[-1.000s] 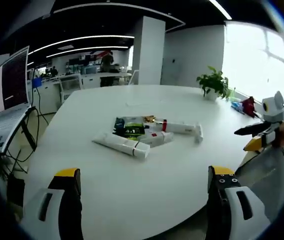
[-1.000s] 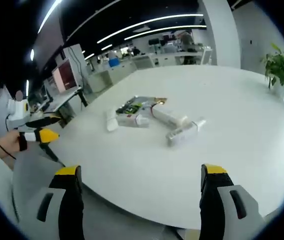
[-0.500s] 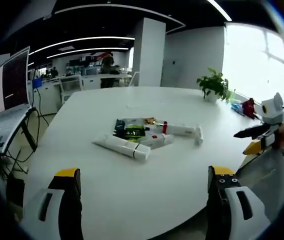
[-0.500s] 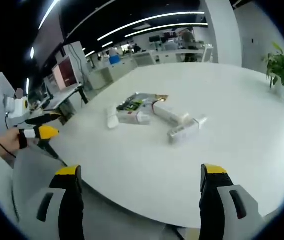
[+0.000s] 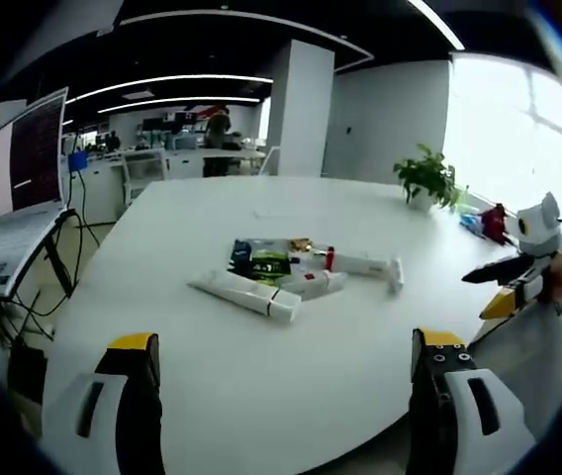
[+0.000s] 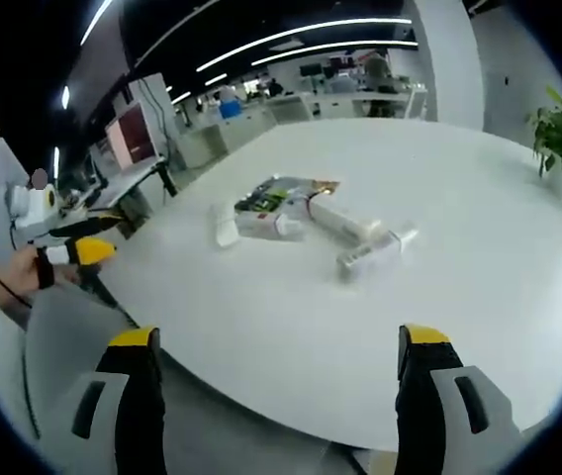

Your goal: Arrange the skincare products in the storage area until every visible bottle or jar stands upright without overlapping.

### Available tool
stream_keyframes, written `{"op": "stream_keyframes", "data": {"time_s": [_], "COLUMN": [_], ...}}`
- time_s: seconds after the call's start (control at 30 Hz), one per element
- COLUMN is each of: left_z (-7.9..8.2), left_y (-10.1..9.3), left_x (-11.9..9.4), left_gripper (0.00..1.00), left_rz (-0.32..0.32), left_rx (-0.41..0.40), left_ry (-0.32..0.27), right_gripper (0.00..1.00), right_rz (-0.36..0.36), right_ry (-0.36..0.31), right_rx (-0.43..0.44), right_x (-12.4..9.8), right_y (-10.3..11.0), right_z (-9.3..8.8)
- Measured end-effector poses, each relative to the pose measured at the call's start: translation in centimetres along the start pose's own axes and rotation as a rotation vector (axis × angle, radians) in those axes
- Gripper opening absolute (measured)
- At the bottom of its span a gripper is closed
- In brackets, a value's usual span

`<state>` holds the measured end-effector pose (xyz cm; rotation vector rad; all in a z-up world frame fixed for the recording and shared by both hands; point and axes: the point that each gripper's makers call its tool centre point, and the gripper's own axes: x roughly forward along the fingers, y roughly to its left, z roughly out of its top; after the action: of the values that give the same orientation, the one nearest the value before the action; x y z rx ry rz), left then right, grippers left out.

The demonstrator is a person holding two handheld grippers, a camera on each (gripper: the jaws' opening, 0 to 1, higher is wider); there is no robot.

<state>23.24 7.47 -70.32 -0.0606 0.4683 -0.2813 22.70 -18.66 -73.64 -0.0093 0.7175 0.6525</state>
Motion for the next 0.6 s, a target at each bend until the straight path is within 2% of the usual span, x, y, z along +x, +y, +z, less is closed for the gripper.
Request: {"op": "stream_keyframes", "data": {"time_s": [0.3, 0.47, 0.6], "left_z": [0.1, 0.0, 0.0], "left_y": [0.1, 0.3, 0.2], "left_x": [0.1, 0.1, 0.1], "left_gripper": [0.99, 0.99, 0.99], "left_rz": [-0.011, -0.012, -0.014], "left_rx": [-0.005, -0.009, -0.013], "left_ry": [0.001, -0.001, -0.002], "right_gripper": [0.97, 0.96, 0.94], "right_rz": [0.008, 0.017, 0.046], "right_ry": [0.042, 0.054, 0.061], "right_rx": [-0.052, -0.094, -0.142], "right_x": [1.0, 1.7, 3.4], "right_y": [-0.2, 0.1, 0.5], "right_z": [0.7, 2.6, 4.4]}}
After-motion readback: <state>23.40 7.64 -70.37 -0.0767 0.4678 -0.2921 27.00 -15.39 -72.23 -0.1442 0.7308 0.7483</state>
